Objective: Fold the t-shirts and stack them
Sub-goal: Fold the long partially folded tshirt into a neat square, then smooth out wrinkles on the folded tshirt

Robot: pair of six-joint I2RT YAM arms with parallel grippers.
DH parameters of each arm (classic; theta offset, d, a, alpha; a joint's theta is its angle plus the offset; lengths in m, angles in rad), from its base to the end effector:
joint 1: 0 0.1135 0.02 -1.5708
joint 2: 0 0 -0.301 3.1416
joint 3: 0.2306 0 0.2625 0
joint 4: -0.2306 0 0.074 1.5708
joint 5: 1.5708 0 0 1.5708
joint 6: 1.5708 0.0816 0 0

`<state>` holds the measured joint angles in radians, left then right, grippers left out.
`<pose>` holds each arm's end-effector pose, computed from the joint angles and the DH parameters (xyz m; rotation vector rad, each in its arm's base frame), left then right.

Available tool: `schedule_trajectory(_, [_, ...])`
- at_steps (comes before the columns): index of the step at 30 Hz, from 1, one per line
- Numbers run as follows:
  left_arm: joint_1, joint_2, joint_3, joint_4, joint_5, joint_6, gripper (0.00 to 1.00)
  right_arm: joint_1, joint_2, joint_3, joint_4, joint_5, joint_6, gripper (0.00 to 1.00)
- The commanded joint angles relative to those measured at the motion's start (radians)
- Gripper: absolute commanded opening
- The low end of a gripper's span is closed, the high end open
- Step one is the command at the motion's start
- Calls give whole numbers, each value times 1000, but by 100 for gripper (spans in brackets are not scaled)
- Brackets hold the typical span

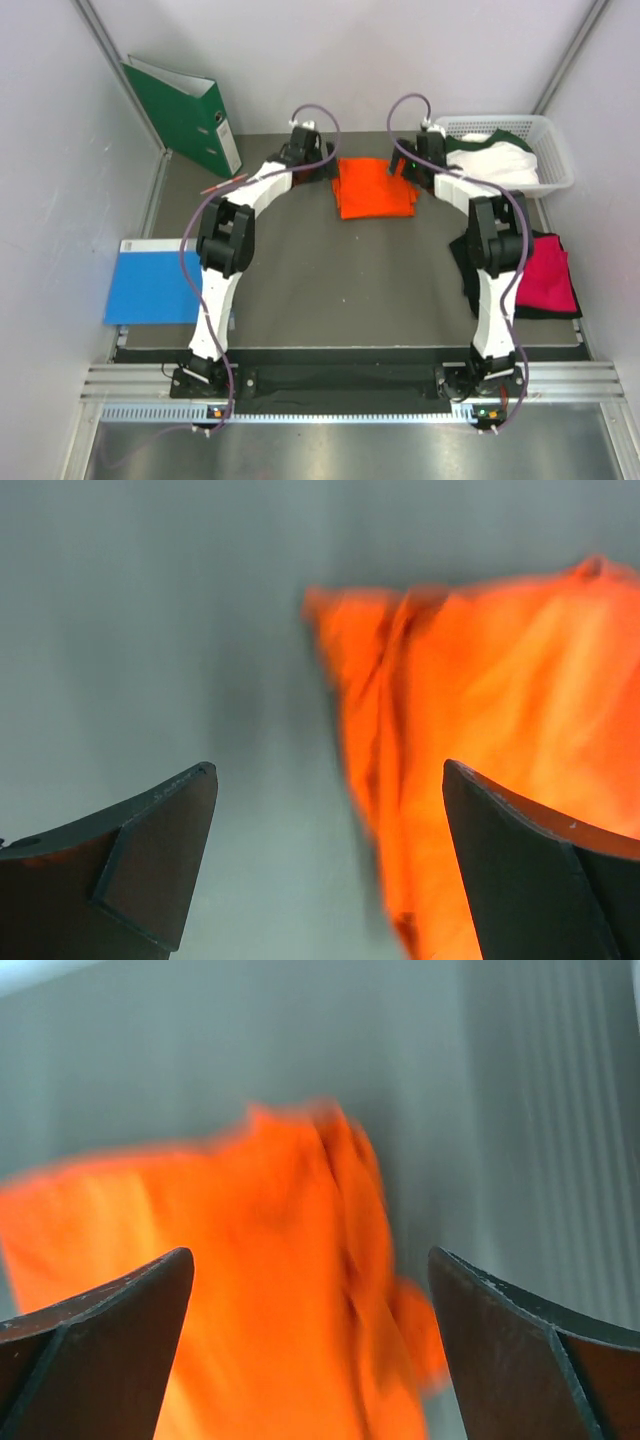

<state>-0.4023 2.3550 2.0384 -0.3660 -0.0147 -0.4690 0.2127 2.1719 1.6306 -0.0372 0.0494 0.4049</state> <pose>0.5662 -0.2396 0.2059 -0.0844 2.2910 -0.4450 0.5584 0.1165 0.1965 0.2365 2.1513 0.3051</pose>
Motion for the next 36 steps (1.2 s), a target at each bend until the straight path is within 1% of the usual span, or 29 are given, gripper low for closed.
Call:
schedule_trajectory(1, [-6,-199,-301,226,96,-98,98,-10,-229,-193,146,38,34,100])
schedule_trajectory(3, [-13,-235,-418,271,122,-128,98,-10,-271,-276,143,38,52,100])
schedule_trajectory(5, [-27,-269,-496,317,122,-140,98,-9,-317,-349,149,32,72,100])
schedule_trajectory(8, [-33,-275,-538,352,137,-160,98,-9,-351,-431,178,29,94,100])
schedule_trajectory(10, [-35,-257,-557,357,162,-180,96,-9,-348,-452,184,17,104,100])
schedule_trajectory(11, [-38,-247,-558,384,173,-187,94,-9,-342,-459,181,10,106,100])
schedule_trajectory(14, [-47,-208,-558,413,223,-217,78,-7,-308,-453,160,-31,118,100])
schedule_trajectory(15, [-50,-188,-557,418,232,-224,71,-7,-302,-459,164,-43,124,99])
schedule_trajectory(16, [-52,-178,-554,418,233,-230,57,-7,-300,-465,172,-45,130,100])
schedule_trajectory(18, [-55,-151,-547,426,240,-244,40,-7,-307,-491,189,-45,138,100])
schedule_trajectory(19, [-56,-143,-546,430,239,-249,27,-7,-317,-498,194,-43,140,100])
schedule_trajectory(22, [-56,-115,-535,424,239,-257,3,-7,-337,-515,183,-45,132,99])
schedule_trajectory(23, [-56,-114,-537,421,242,-257,0,-7,-343,-518,177,-45,129,100])
schedule_trajectory(25, [-53,-118,-531,371,251,-247,0,-9,-368,-531,169,-69,121,100])
schedule_trajectory(28, [-53,-152,-572,369,265,-240,0,-7,-405,-552,163,-75,112,100])
schedule_trajectory(34, [-55,-279,-759,369,268,-215,0,-7,-478,-594,148,-71,97,100])
schedule_trajectory(36, [-55,-324,-797,338,259,-206,0,-7,-495,-604,152,-71,97,100])
